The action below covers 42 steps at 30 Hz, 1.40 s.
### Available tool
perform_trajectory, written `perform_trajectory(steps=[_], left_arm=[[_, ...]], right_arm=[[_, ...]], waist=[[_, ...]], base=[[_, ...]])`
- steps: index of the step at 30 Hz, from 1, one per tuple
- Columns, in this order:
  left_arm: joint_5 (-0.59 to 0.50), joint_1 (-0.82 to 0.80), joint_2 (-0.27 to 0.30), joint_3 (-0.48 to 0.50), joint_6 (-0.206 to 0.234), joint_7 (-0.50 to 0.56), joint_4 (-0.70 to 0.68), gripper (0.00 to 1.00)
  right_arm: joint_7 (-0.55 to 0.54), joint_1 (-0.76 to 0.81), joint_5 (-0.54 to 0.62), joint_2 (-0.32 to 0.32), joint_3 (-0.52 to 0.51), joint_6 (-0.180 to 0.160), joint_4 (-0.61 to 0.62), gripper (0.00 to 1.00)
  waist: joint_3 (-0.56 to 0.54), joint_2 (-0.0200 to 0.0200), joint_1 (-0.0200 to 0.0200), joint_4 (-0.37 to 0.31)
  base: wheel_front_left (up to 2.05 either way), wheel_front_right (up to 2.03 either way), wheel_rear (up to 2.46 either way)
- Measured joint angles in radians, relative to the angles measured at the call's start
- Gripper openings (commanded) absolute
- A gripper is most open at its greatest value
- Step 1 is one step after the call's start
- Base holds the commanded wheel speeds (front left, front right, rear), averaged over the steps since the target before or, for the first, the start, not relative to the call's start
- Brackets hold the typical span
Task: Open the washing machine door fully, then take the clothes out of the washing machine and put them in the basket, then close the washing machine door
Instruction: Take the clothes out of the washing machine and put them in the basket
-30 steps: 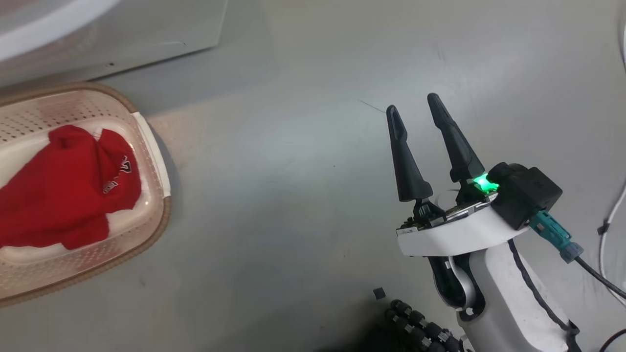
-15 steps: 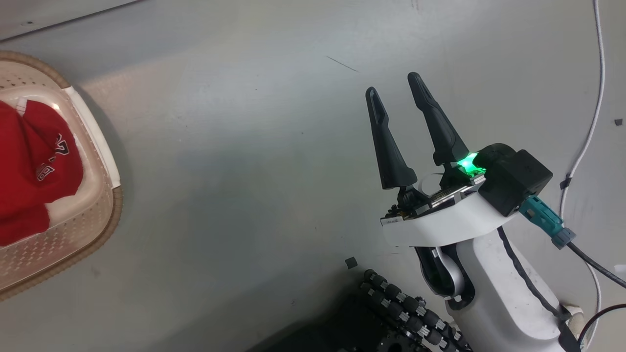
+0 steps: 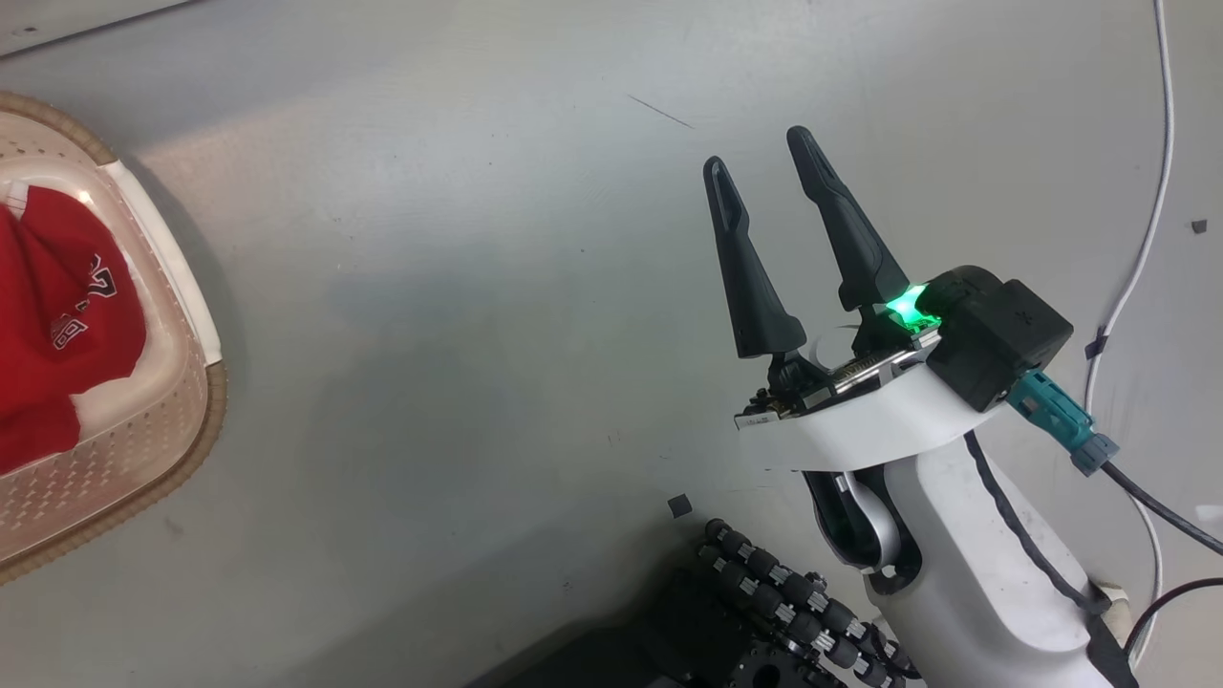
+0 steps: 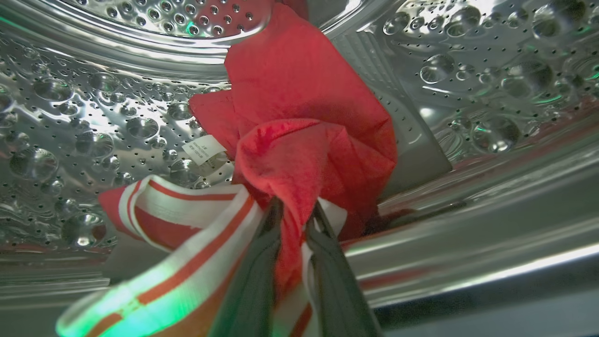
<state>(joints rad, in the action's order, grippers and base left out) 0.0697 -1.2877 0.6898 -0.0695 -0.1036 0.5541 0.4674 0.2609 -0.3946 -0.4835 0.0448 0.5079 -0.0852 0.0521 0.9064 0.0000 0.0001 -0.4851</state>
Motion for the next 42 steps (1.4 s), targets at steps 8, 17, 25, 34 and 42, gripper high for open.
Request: perform_trajectory(steps=[8, 17, 25, 34, 42], left_arm=[[-0.001, -0.027, -0.009, -0.028, -0.007, 0.004, 0.004, 0.00], [0.038, -0.026, -0.077, -0.013, -0.007, -0.065, 0.000, 0.00], [0.117, 0.045, -0.157, 0.043, 0.022, -0.190, -0.022, 0.00], [0.184, 0.221, -0.264, 0.079, 0.047, -0.360, -0.070, 0.00], [0.218, 0.387, -0.378, 0.084, 0.077, -0.522, -0.093, 0.00]], right_arm=[[0.000, -0.017, 0.002, 0.000, -0.005, -0.007, -0.006, 1.00], [0.000, -0.034, 0.032, 0.000, -0.012, -0.010, -0.022, 1.00], [0.000, -0.041, 0.067, 0.001, -0.022, -0.013, -0.044, 1.00], [0.000, -0.045, 0.123, 0.002, -0.050, -0.013, -0.082, 1.00], [0.000, -0.034, 0.170, 0.004, -0.078, -0.005, -0.130, 1.00]], waist=[[-0.002, 0.0000, 0.0000, 0.009], [-0.020, 0.0000, 0.0001, 0.047], [-0.055, 0.0000, -0.0001, 0.089], [-0.116, 0.0000, -0.0001, 0.143], [-0.192, 0.0000, -0.0001, 0.197]], base=[[0.00, 0.00, 0.00], [0.00, 0.00, 0.00], [0.00, 0.00, 0.00], [0.00, 0.00, 0.00], [0.00, 0.00, 0.00]])
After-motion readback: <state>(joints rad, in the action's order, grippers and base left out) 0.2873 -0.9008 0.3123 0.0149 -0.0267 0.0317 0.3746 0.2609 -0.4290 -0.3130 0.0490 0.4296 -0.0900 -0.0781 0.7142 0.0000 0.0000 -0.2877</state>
